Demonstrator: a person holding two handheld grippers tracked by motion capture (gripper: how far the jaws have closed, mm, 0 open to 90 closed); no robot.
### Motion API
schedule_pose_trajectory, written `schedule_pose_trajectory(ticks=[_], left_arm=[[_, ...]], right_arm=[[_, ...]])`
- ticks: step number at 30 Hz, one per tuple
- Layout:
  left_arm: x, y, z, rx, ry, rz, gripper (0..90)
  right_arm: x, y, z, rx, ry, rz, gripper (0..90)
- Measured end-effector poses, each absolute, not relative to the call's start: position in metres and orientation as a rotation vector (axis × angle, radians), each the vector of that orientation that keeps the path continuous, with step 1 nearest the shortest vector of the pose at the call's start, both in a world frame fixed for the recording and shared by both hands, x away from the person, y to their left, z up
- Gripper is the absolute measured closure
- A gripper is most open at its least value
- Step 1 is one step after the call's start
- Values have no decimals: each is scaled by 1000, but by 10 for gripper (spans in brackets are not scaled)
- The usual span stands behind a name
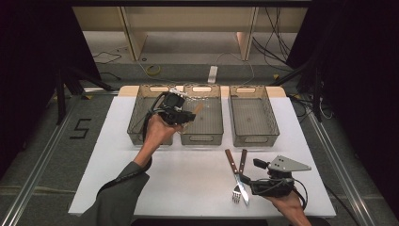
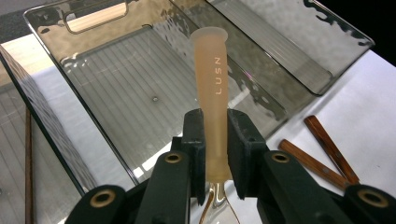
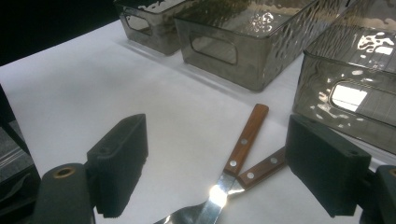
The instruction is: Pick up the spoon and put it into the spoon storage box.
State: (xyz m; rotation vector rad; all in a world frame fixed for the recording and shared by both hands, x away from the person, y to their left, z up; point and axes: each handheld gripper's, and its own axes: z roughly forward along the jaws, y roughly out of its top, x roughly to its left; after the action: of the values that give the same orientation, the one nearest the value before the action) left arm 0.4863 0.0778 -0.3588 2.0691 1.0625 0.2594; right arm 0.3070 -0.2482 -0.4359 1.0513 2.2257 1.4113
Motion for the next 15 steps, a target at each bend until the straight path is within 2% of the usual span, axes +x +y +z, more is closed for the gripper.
schedule_pose_trajectory(ticks=[15], left_arm=[[513, 70, -374, 2086, 1128, 272, 773]], right_arm=[[307, -248, -436, 1044, 2232, 1414, 223]])
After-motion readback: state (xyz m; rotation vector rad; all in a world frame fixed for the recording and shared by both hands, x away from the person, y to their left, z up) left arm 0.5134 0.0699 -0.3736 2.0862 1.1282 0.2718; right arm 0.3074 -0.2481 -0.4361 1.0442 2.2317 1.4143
